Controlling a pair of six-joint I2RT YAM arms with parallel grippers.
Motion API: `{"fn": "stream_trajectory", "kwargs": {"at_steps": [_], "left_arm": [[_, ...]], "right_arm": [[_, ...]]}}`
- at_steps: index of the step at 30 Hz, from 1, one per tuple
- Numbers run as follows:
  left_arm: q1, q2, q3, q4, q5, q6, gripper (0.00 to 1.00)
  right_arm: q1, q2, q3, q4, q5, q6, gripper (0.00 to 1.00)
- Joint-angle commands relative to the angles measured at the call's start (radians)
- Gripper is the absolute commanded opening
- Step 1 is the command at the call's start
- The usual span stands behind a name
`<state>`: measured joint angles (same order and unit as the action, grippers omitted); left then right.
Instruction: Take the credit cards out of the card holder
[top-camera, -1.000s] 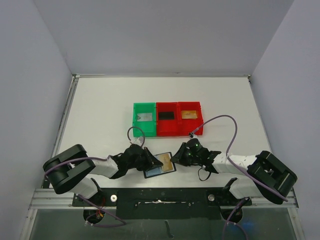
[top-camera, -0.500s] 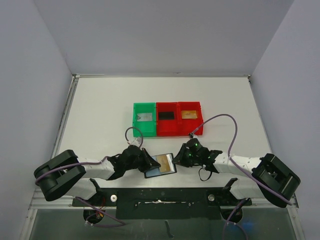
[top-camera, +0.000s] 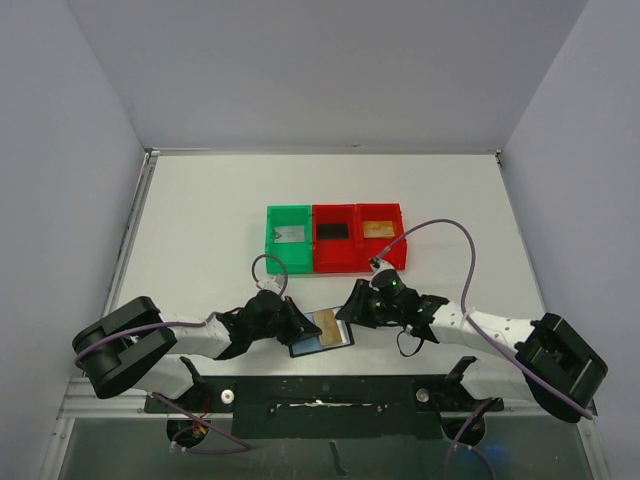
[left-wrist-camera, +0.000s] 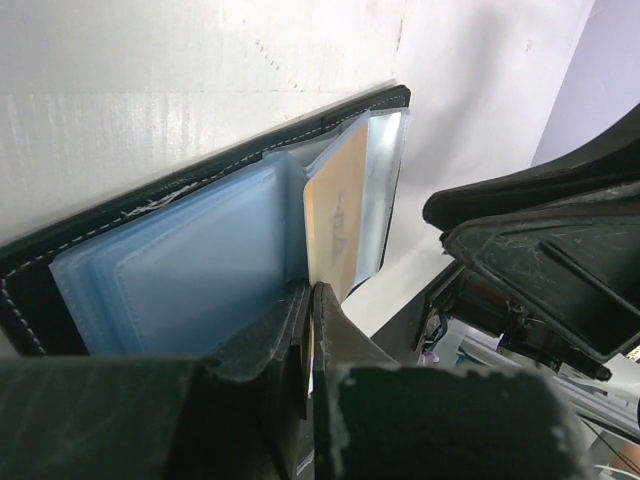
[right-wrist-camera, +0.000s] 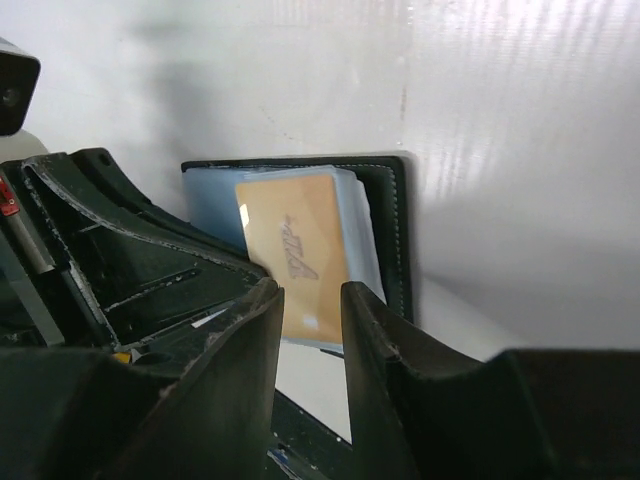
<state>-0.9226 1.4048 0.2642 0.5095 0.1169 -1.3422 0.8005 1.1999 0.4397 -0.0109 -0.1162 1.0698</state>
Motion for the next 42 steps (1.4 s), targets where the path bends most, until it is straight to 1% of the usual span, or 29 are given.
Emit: {"fn": "stream_trajectory", "kwargs": {"at_steps": [1, 3, 6, 11, 13, 16, 19, 29, 33, 36, 37, 40, 42], "left_arm": [[-0.004, 0.014, 0.022, 0.004, 0.004, 0.033, 0.00], [-0.004, 0.013, 0.023, 0.009, 0.009, 0.033, 0.00], [-0.004, 0.008, 0.019, 0.013, 0.014, 0.032, 0.05], [-0.004, -0.012, 0.007, 0.019, 0.010, 0.022, 0.13], [-0.005, -0.020, 0.004, 0.023, 0.009, 0.017, 0.14], [-0.004, -0.029, 0.003, 0.025, 0.003, 0.012, 0.13], [-0.004, -0.044, -0.001, 0.018, -0.005, 0.007, 0.10], [-0.004, -0.097, -0.030, 0.003, -0.031, -0.010, 0.10], [-0.004, -0.098, -0.036, 0.020, -0.027, -0.008, 0.07], [-0.005, -0.081, -0.041, 0.055, -0.014, -0.010, 0.07], [-0.005, -0.072, -0.042, 0.070, -0.009, -0.013, 0.07], [-0.004, -0.043, -0.042, 0.092, 0.001, -0.024, 0.13], [-0.004, -0.029, -0.043, 0.100, 0.004, -0.027, 0.14]], "right_arm": [[0.016, 0.077, 0.050, 0.146, -0.096, -0.024, 0.31], [0.021, 0.133, 0.066, 0.137, -0.099, -0.017, 0.30], [0.022, 0.186, 0.076, 0.078, -0.055, 0.008, 0.28], [0.021, 0.214, 0.063, 0.054, -0.037, 0.016, 0.28], [0.021, 0.220, 0.057, 0.052, -0.038, 0.019, 0.27], [0.021, 0.230, 0.053, 0.047, -0.034, 0.022, 0.27], [0.021, 0.234, 0.050, 0.041, -0.029, 0.024, 0.26], [0.022, 0.232, 0.044, 0.044, -0.023, 0.029, 0.25], [0.021, 0.232, 0.044, 0.048, -0.026, 0.028, 0.25], [0.022, 0.232, 0.045, 0.052, -0.030, 0.028, 0.25], [0.022, 0.232, 0.046, 0.051, -0.031, 0.028, 0.25], [0.022, 0.231, 0.047, 0.051, -0.032, 0.027, 0.25], [0.021, 0.230, 0.045, 0.051, -0.031, 0.026, 0.25]]}}
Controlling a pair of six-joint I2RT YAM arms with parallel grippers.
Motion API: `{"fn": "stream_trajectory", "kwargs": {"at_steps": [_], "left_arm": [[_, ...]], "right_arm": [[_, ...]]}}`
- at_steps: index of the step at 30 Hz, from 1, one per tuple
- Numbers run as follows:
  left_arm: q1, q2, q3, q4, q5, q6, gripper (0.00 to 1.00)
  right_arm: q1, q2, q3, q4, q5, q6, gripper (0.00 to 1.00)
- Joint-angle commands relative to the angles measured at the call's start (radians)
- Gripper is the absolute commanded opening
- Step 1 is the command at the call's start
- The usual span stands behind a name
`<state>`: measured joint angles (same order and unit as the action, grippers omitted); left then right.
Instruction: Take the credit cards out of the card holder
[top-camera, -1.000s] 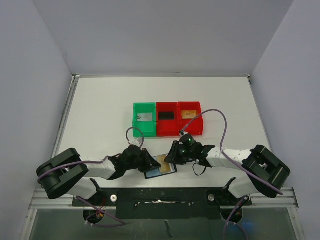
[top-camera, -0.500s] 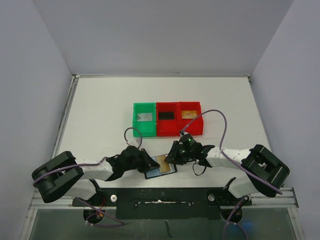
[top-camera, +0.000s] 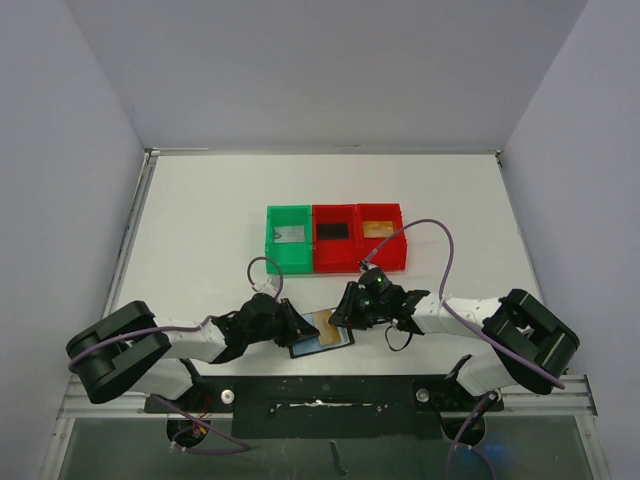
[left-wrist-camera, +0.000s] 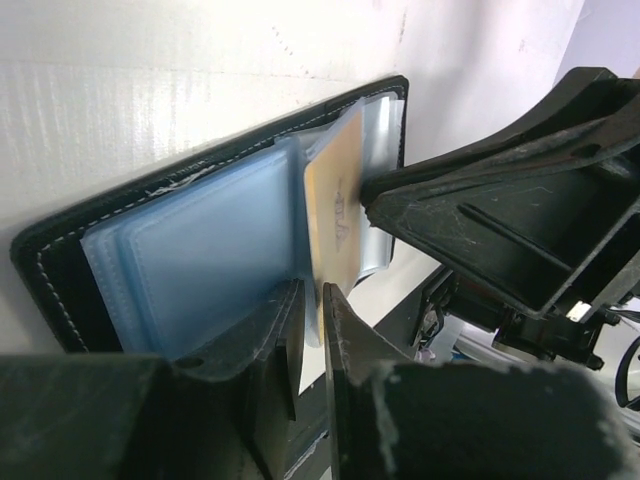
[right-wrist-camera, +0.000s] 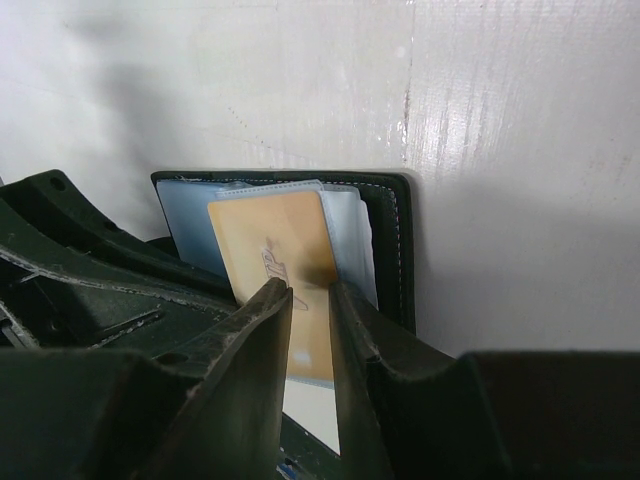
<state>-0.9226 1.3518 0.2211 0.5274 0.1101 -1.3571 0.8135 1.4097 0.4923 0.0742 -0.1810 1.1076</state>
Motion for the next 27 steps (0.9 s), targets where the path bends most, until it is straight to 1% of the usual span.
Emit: {"fn": "stream_trajectory", "kwargs": {"at_steps": [1, 3, 7, 8, 22, 27], "left_arm": [[-0.004, 0.028, 0.000, 0.088, 0.012, -0.013, 0.14], [-0.004, 0.032, 0.000, 0.093, 0.012, -0.013, 0.12], [-0.004, 0.017, -0.004, 0.090, 0.008, -0.013, 0.01], [-0.005, 0.011, -0.007, 0.085, 0.006, -0.015, 0.00], [-0.004, -0.121, -0.072, -0.037, -0.030, -0.020, 0.00], [-0.004, -0.139, -0.081, -0.050, -0.035, -0.020, 0.00]], "right_arm": [[0.009, 0.020, -0.008, -0.034, 0.035, -0.011, 0.25], [0.009, 0.020, -0.009, -0.033, 0.034, -0.009, 0.25], [0.009, 0.022, -0.012, -0.035, 0.037, -0.008, 0.25], [0.008, 0.023, -0.012, -0.037, 0.038, -0.008, 0.25], [0.006, 0.031, 0.004, -0.045, 0.036, -0.022, 0.25], [0.007, -0.009, 0.020, -0.058, 0.040, -0.057, 0.24]]}}
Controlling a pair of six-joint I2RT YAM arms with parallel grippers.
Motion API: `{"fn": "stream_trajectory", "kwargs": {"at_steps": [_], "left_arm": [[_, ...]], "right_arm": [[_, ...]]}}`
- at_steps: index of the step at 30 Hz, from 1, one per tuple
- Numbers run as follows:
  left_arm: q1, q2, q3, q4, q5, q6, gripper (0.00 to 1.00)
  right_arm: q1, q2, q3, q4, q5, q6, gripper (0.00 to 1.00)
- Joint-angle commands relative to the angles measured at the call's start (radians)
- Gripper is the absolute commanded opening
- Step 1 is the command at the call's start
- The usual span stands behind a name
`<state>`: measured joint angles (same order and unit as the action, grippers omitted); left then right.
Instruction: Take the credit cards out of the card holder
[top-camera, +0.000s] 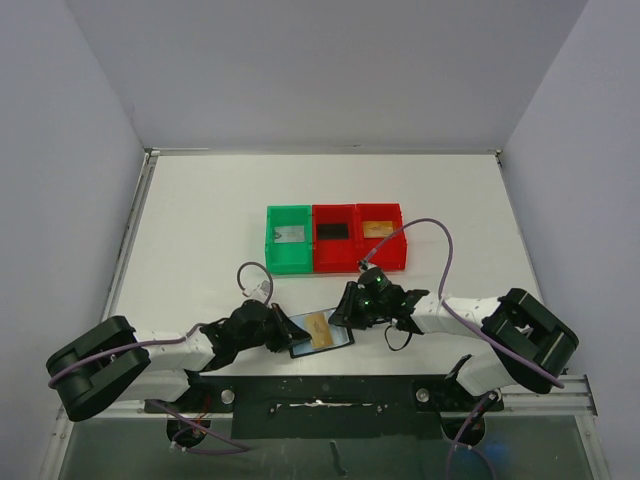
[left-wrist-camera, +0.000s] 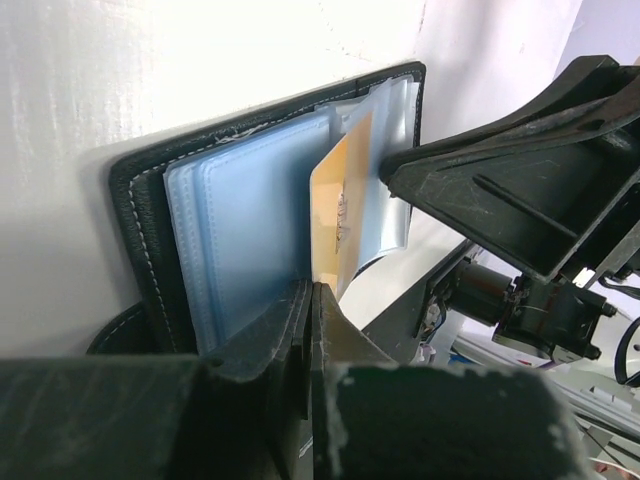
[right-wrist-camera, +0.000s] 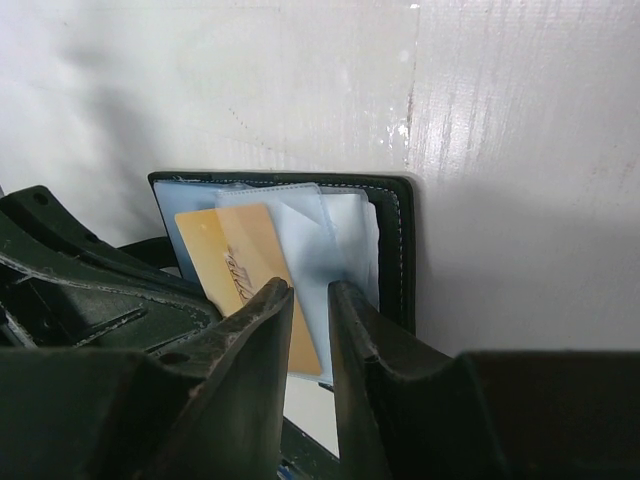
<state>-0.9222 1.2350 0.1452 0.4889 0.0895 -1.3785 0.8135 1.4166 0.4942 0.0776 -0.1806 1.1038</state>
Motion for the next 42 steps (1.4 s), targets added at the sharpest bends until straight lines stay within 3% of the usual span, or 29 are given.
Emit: {"fn": "stream_trajectory", "kwargs": {"at_steps": [1, 9, 14, 18, 25, 29, 32, 37, 42], "left_arm": [[-0.004, -0.023, -0.002, -0.010, -0.014, 0.002, 0.00], [-0.005, -0.004, 0.027, -0.001, -0.015, 0.013, 0.00], [-0.004, 0.000, 0.032, 0.007, -0.017, 0.013, 0.00], [-0.003, -0.001, 0.036, 0.008, -0.014, 0.013, 0.00], [-0.003, 0.015, 0.024, 0.068, -0.016, -0.003, 0.21], [-0.004, 0.062, 0.024, 0.138, 0.007, -0.013, 0.26], [-0.003, 0.096, 0.035, 0.167, 0.020, -0.014, 0.23], [-0.003, 0.064, 0.029, 0.105, -0.004, -0.022, 0.00], [-0.003, -0.083, 0.024, -0.090, -0.067, -0.013, 0.00]], "right_arm": [[0.007, -0.031, 0.025, -0.068, 0.042, -0.064, 0.25], [0.012, -0.105, 0.113, -0.091, -0.001, -0.166, 0.28], [0.039, -0.010, 0.113, -0.023, -0.047, -0.138, 0.28], [0.049, 0.083, 0.103, -0.068, -0.017, -0.077, 0.28], [0.055, 0.087, 0.035, -0.051, -0.001, -0.044, 0.29], [0.054, 0.084, 0.015, -0.023, -0.006, -0.031, 0.29], [0.055, 0.084, 0.012, -0.016, -0.007, -0.027, 0.29], [0.052, 0.070, 0.015, -0.043, 0.020, -0.025, 0.29], [0.038, 0.050, 0.024, -0.085, 0.051, -0.044, 0.29]]}}
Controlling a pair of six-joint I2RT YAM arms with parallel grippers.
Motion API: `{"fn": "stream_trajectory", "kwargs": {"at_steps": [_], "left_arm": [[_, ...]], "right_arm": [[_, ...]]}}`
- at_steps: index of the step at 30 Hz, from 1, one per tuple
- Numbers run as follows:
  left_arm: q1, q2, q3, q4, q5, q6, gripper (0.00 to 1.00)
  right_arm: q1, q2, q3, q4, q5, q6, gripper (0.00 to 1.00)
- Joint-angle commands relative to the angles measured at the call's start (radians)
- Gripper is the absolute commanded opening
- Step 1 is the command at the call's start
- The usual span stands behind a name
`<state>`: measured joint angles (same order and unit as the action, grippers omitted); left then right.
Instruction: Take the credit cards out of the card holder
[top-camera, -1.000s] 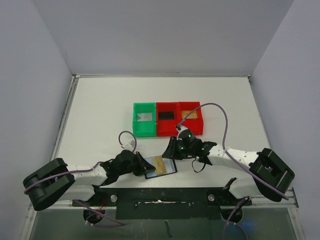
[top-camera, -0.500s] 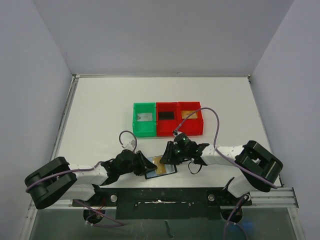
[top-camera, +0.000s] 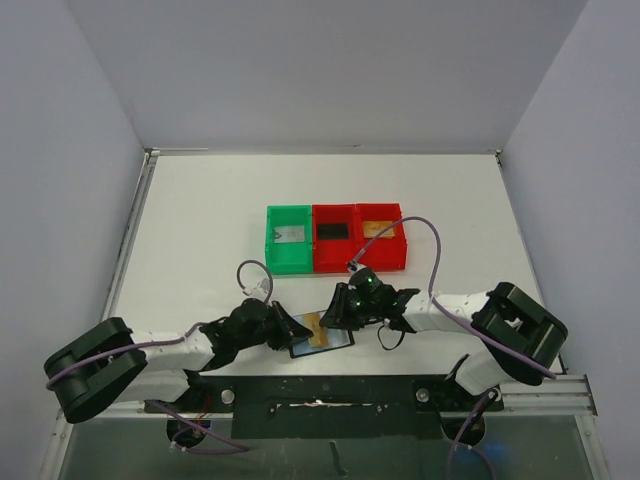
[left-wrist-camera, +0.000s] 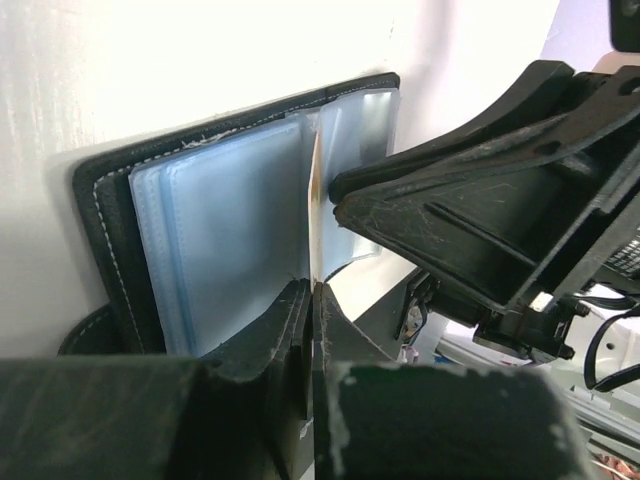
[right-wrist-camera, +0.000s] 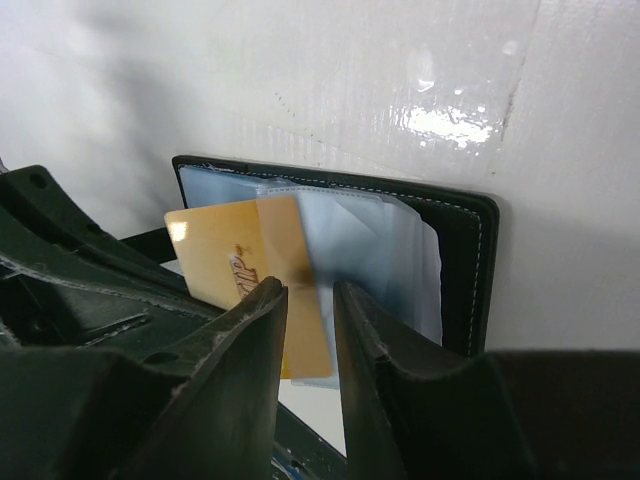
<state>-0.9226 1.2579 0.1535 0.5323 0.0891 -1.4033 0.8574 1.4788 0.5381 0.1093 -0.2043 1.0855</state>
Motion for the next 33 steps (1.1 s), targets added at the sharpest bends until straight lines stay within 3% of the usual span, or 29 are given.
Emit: {"fn": "stream_trajectory", "kwargs": {"at_steps": [1, 8, 12, 15, 26, 27, 29, 30, 33], "left_arm": [[-0.002, -0.143, 0.014, -0.173, -0.079, 0.017, 0.00], [0.007, -0.380, 0.003, -0.330, -0.111, 0.058, 0.00], [0.013, -0.433, 0.025, -0.339, -0.106, 0.096, 0.00], [0.013, -0.429, 0.053, -0.339, -0.106, 0.132, 0.00], [0.012, -0.321, 0.145, -0.188, -0.047, 0.245, 0.00], [0.011, -0.311, 0.153, -0.178, -0.044, 0.253, 0.00], [0.011, -0.301, 0.164, -0.157, -0.037, 0.265, 0.00], [0.011, -0.298, 0.169, -0.145, -0.037, 0.270, 0.00], [0.011, -0.294, 0.177, -0.114, -0.038, 0.290, 0.00]], "right_arm": [[-0.010, -0.019, -0.020, -0.119, 0.078, -0.032, 0.29], [-0.020, -0.138, 0.003, -0.108, 0.078, -0.092, 0.34], [-0.023, -0.256, -0.002, -0.080, 0.100, -0.109, 0.56], [-0.029, -0.338, -0.015, -0.092, 0.149, -0.105, 0.64], [-0.037, -0.657, -0.224, 0.057, 0.332, -0.076, 0.72], [-0.040, -0.687, -0.238, 0.053, 0.338, -0.083, 0.74], [-0.050, -0.738, -0.249, 0.002, 0.351, -0.068, 0.93], [-0.057, -0.763, -0.253, -0.039, 0.355, -0.055, 0.98], [-0.112, -0.820, -0.268, -0.077, 0.311, -0.055, 0.99]]}}
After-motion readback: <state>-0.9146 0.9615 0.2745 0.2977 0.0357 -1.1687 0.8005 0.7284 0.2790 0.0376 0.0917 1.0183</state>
